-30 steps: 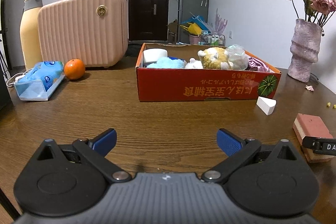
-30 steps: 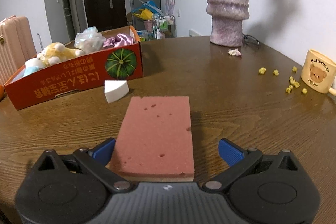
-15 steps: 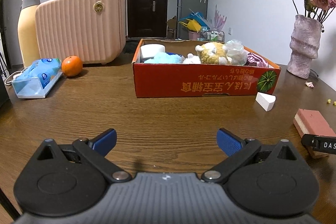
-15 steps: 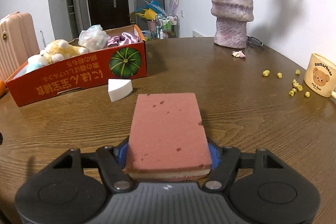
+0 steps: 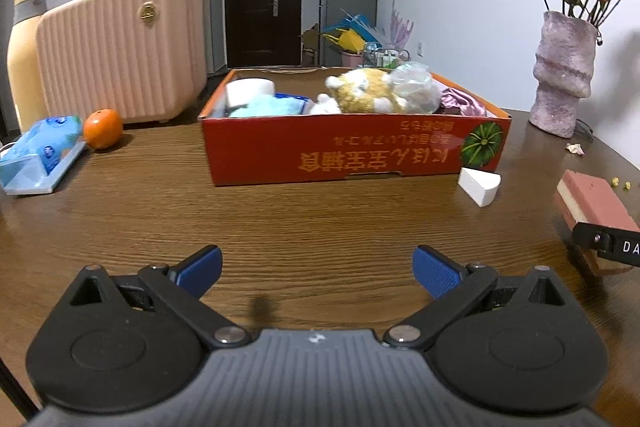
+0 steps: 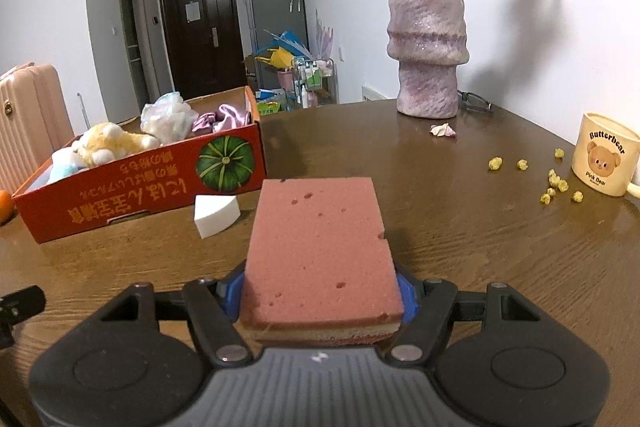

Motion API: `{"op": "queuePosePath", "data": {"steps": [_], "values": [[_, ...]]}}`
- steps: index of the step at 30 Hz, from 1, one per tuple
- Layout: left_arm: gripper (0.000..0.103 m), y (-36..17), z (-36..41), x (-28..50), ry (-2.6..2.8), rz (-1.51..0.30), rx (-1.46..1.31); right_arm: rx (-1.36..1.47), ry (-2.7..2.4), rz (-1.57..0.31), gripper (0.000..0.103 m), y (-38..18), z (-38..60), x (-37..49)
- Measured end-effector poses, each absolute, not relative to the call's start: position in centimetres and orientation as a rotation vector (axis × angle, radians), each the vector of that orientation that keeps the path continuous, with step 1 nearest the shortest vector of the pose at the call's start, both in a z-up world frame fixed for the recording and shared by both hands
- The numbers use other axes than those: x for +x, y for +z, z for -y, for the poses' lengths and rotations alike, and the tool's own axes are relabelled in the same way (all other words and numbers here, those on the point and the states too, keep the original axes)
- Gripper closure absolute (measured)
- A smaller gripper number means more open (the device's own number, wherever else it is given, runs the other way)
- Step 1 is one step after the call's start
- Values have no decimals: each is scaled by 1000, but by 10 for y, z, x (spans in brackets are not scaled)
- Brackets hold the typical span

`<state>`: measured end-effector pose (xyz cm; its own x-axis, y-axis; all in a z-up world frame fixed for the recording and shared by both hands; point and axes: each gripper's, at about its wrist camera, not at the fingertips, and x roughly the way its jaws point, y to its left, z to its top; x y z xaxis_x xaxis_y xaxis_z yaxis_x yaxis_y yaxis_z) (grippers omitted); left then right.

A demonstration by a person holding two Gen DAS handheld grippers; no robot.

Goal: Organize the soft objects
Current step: 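Grasp the pink sponge block with the right tool, then grasp the white wedge sponge with the left tool while the right tool holds the pink block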

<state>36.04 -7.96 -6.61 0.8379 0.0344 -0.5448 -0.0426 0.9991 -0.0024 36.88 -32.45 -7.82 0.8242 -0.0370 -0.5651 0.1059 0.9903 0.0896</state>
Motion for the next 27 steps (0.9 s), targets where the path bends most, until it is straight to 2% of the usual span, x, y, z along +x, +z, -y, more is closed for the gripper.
{"op": "queuePosePath", "data": {"steps": [27], "values": [[0, -82, 181, 445, -68, -651, 16, 54, -61, -500, 34, -77, 387, 404]]}}
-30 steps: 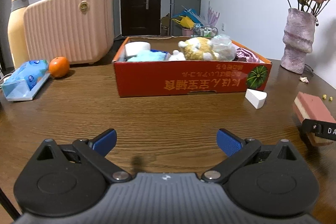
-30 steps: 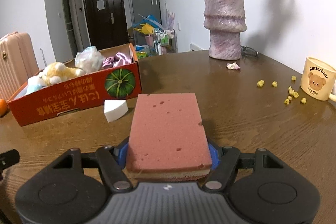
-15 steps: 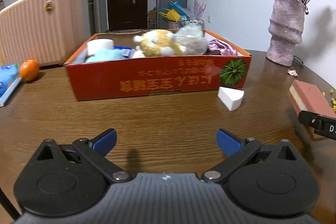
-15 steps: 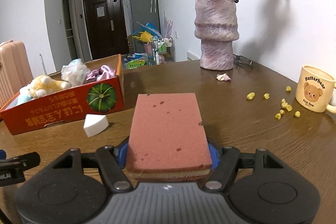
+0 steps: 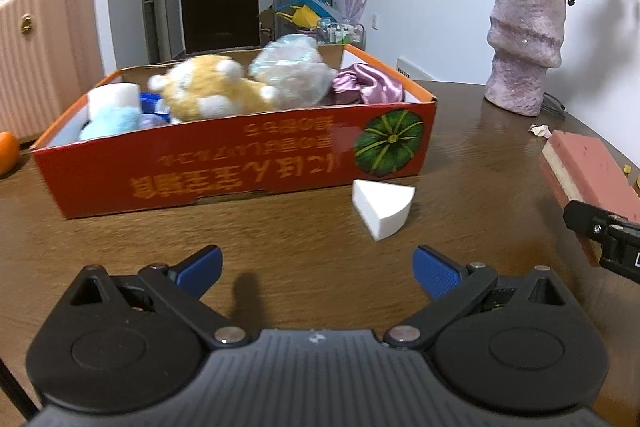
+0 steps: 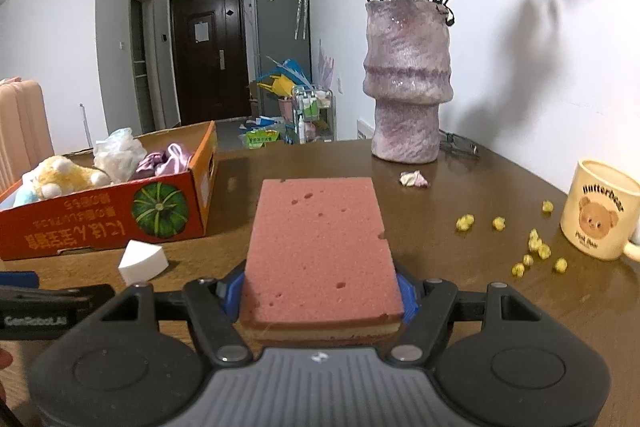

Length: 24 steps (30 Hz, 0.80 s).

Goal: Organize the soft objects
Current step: 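Grasp the white wedge sponge with the left tool while the right tool holds the pink block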

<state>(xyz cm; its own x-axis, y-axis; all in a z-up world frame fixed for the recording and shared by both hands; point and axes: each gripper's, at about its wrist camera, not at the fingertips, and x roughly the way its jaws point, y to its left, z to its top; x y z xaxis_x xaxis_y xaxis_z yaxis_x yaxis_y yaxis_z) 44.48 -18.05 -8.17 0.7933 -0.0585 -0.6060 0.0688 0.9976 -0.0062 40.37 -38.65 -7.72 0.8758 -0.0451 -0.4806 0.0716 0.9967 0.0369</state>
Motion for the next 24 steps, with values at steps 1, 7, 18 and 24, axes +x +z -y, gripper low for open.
{"op": "queuePosePath", "data": {"steps": [1, 7, 18, 24], "values": [[0, -82, 184, 448, -72, -655, 16, 50, -60, -497, 34, -77, 388, 406], [0, -85, 199, 471, -77, -670, -2, 57, -60, -494, 34, -79, 402, 425], [0, -92, 216, 506, -45, -704, -5, 63, -52, -503, 34, -81, 415, 448], [0, -93, 219, 514, -46, -711, -19, 58, -55, -503, 34, -83, 415, 452]]}}
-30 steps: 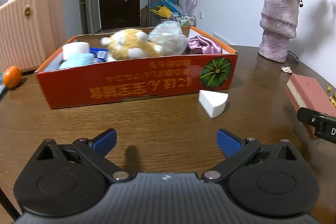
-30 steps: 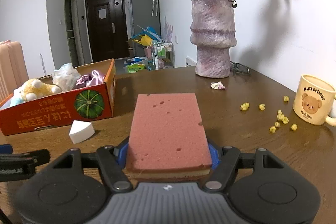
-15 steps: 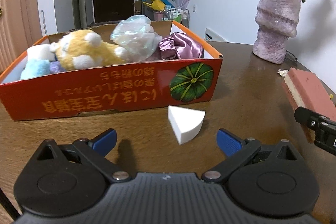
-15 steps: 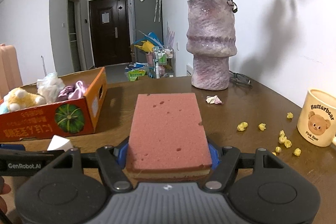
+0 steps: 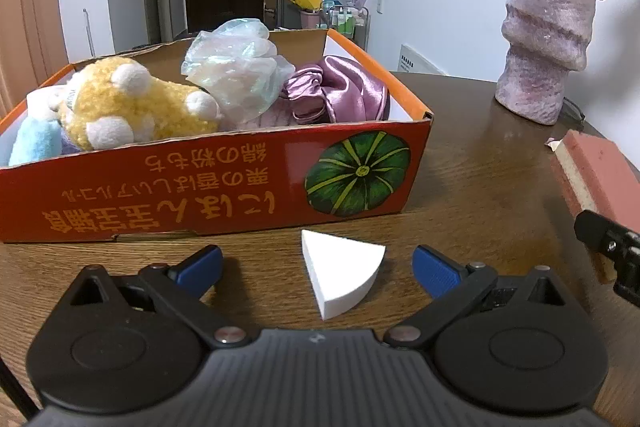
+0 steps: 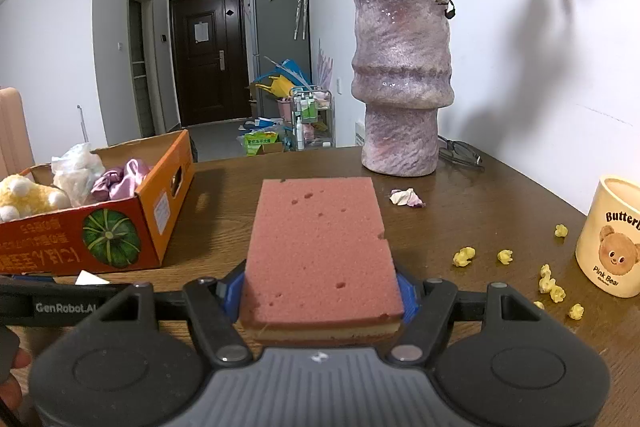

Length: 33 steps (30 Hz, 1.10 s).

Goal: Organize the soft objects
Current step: 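Grasp the white wedge sponge with the left tool while the right tool holds the pink block, then carry the white wedge and pink block with both tools over the box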

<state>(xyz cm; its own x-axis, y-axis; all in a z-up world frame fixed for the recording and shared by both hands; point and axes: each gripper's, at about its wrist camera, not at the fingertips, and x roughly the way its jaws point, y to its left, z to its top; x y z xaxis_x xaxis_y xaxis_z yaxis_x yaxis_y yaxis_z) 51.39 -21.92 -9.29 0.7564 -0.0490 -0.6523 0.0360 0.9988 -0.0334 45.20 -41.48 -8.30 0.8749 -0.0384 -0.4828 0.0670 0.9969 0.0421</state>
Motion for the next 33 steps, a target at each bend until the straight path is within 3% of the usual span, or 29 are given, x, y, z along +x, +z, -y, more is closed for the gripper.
{"op": "queuePosePath", "data": {"steps": [2, 7, 10, 12, 14, 33], "values": [[2, -93, 220, 516, -44, -714, -22, 57, -53, -502, 34, -83, 415, 452], [21, -91, 223, 514, -63, -702, -1, 51, -53, -498, 34, -82, 414, 452], [37, -91, 228, 514, -71, -691, 23, 47, -55, -496, 34, -82, 414, 451], [55, -90, 228, 513, -85, -685, 22, 40, -57, -494, 34, -81, 412, 451], [64, -89, 229, 511, -99, -680, 25, 30, -60, -489, 34, -81, 411, 450], [67, -55, 197, 457, -76, -466, 18, -19, -62, -374, 34, -69, 377, 433]]}}
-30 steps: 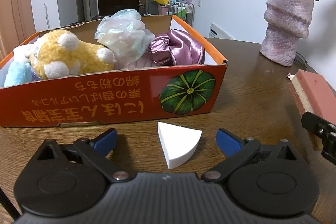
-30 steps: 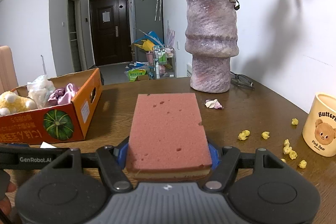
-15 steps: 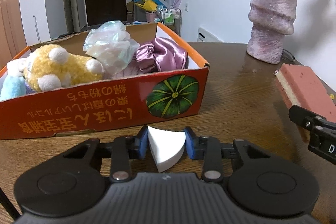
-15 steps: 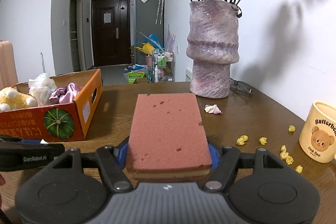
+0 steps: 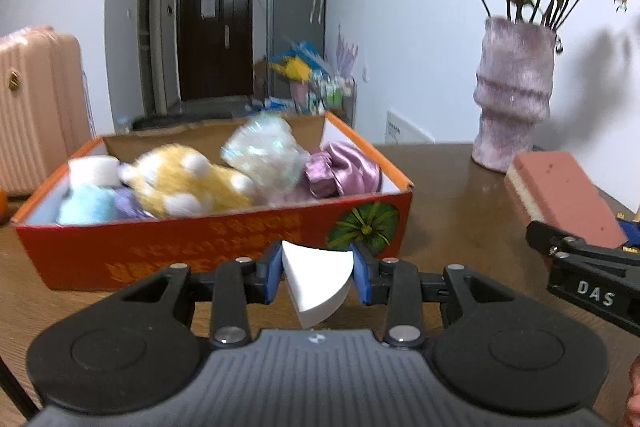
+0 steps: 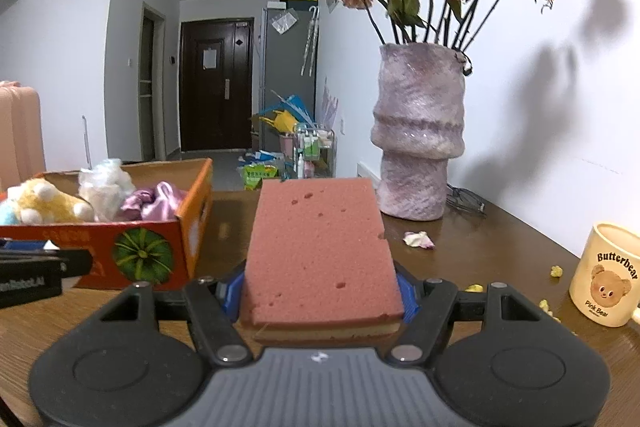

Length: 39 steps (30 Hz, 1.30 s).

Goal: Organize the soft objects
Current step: 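Carry the white wedge and pink block with both tools over the box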

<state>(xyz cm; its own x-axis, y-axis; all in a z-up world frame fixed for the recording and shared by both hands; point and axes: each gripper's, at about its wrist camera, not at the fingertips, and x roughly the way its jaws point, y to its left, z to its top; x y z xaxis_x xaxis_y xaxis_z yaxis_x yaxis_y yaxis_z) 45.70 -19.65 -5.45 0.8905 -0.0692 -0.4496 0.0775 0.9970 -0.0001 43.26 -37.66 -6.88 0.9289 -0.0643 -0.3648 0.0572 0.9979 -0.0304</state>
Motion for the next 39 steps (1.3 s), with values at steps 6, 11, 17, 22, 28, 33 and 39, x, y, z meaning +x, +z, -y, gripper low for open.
{"op": "queuePosePath", "data": {"steps": [6, 11, 17, 22, 28, 33, 39], "values": [[67, -41, 175, 441, -57, -401, 4, 3, -37, -346, 34, -64, 350, 427], [67, -29, 151, 433, -24, -356, -28, 29, -12, -320, 34, -60, 325, 422], [67, -15, 124, 433, 12, -308, -71, 70, 12, -287, 34, -54, 300, 421], [67, -9, 106, 435, 35, -282, -88, 90, 19, -261, 34, -50, 285, 428], [67, -5, 91, 444, 55, -257, -96, 113, 15, -233, 34, -47, 272, 443], [67, -3, 80, 455, 70, -245, -99, 132, 11, -223, 34, -46, 266, 461], [67, -4, 67, 473, 87, -241, -107, 132, 17, -216, 34, -47, 255, 484]]}}
